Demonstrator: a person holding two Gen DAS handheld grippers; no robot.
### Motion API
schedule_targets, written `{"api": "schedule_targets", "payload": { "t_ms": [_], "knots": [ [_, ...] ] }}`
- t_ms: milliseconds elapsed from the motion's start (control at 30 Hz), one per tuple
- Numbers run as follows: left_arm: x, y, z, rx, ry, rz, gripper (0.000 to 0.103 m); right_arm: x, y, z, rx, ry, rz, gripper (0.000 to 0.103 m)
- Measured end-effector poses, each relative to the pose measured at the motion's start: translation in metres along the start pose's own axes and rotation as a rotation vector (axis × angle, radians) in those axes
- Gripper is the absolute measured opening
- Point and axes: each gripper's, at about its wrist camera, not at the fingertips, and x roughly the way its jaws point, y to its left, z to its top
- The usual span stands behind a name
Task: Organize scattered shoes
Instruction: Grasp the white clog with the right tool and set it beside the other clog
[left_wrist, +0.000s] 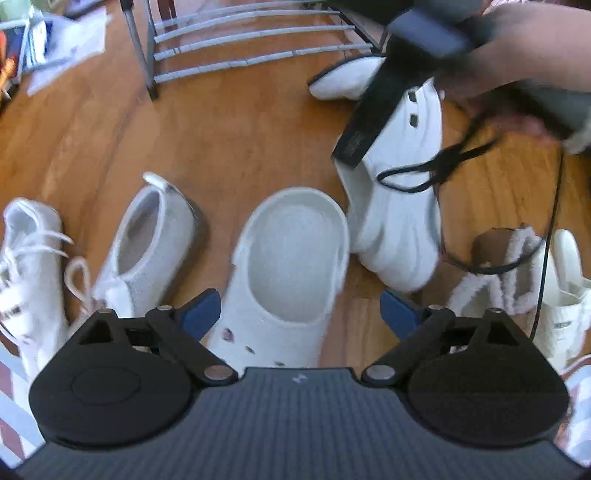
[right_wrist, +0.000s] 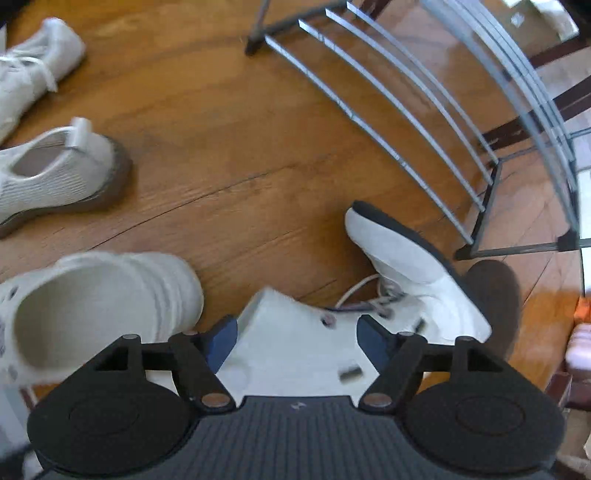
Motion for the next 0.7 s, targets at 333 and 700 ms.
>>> {"api": "schedule_targets", "payload": {
  "t_ms": [333, 700],
  "knots": [
    [-0.003, -0.003, -0.009, -0.022, -0.023, -0.048, 0.097, 0.004, -0.007, -0.024, 0.026, 0.116, -0.114, 0.028],
    [0.003, -0.013, -0.012, -0.003, -0.028, -0.062, 0.097, 0.018, -0.016, -0.102, -0.046, 0.23, -0.141, 0.042]
  ]
}}
